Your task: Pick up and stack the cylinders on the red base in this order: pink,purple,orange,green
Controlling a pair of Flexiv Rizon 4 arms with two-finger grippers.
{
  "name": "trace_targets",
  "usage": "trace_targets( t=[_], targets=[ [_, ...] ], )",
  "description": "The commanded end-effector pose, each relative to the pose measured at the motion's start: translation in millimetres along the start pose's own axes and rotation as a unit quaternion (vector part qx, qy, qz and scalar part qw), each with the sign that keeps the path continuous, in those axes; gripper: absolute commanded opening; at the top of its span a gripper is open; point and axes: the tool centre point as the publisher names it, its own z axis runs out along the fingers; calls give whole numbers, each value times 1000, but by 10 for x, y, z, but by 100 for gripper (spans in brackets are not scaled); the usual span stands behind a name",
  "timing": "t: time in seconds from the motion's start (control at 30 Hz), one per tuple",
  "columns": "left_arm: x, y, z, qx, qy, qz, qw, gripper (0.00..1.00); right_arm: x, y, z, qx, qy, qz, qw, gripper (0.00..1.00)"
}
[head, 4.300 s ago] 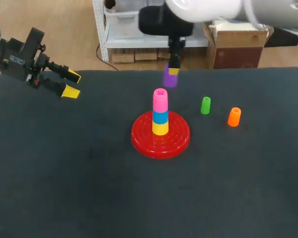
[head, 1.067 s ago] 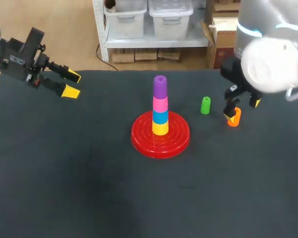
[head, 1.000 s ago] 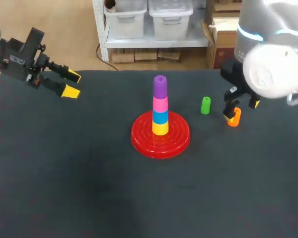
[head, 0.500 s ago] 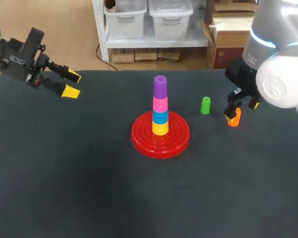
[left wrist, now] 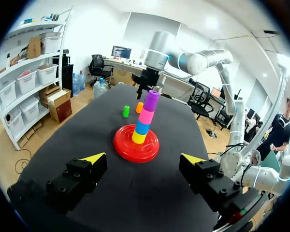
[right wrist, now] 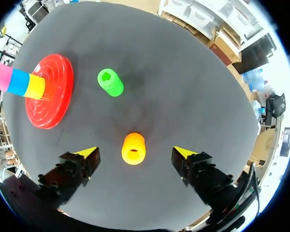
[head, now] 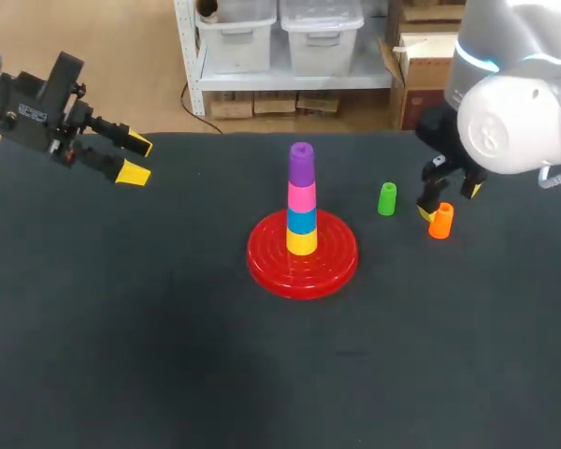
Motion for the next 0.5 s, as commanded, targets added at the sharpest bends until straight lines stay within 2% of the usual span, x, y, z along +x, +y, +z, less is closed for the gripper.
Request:
trace_targets(
  t=[0.03,0.3,0.37,0.43,0.5],
  targets=[
    [6,21,-2,3,0,1,1000,100,-12,16,39,1,2,-1,1000,76],
    [6,21,-2,3,0,1,1000,100,36,58,95,0,3,6,1000,65],
    [6,21,-2,3,0,1,1000,100,40,63,103,-1,2,8,1000,51],
    [6,21,-2,3,0,1,1000,100,42,67,108,-2,2,9,1000,46],
    [6,21,-2,3,0,1,1000,100,46,74,116,-2,1,11,1000,37]
  ],
)
